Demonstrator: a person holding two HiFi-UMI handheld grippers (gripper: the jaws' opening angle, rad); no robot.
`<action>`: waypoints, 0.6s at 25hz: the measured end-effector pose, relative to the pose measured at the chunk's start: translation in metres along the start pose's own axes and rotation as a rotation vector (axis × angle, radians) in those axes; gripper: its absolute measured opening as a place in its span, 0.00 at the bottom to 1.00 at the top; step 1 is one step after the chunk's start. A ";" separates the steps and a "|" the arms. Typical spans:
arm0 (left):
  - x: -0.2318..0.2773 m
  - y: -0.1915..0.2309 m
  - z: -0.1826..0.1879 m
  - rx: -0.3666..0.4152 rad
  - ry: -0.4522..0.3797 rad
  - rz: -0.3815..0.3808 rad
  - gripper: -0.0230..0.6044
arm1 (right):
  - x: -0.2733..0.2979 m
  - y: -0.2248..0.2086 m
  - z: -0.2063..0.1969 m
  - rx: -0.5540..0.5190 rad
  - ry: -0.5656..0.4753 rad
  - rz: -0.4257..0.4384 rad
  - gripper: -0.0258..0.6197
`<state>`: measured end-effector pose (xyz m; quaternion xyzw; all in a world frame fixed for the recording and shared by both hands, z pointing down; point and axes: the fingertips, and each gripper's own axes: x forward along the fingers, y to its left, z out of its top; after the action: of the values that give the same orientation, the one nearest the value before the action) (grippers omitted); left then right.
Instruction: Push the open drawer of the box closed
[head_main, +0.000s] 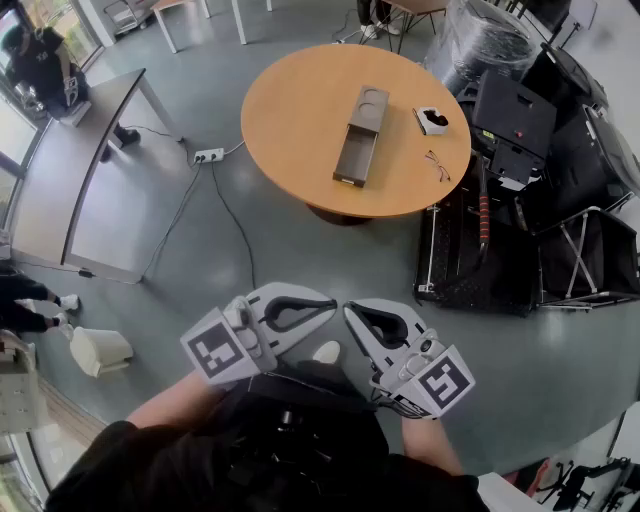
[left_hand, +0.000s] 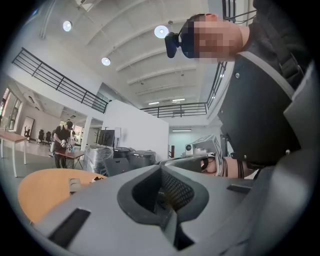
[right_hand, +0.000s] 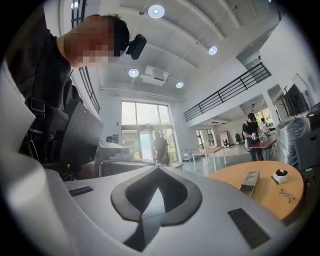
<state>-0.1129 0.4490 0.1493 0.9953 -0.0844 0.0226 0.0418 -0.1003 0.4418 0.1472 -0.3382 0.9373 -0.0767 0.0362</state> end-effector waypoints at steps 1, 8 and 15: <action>0.005 0.000 0.000 -0.002 0.000 0.006 0.09 | -0.004 -0.004 0.000 -0.002 -0.001 0.004 0.06; 0.035 -0.005 -0.004 0.013 0.028 0.038 0.09 | -0.025 -0.026 -0.001 0.012 -0.001 0.041 0.06; 0.049 -0.004 0.000 0.016 0.027 0.045 0.09 | -0.029 -0.035 0.002 0.014 -0.005 0.056 0.06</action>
<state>-0.0643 0.4451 0.1516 0.9930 -0.1060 0.0378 0.0344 -0.0559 0.4333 0.1521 -0.3115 0.9458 -0.0812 0.0431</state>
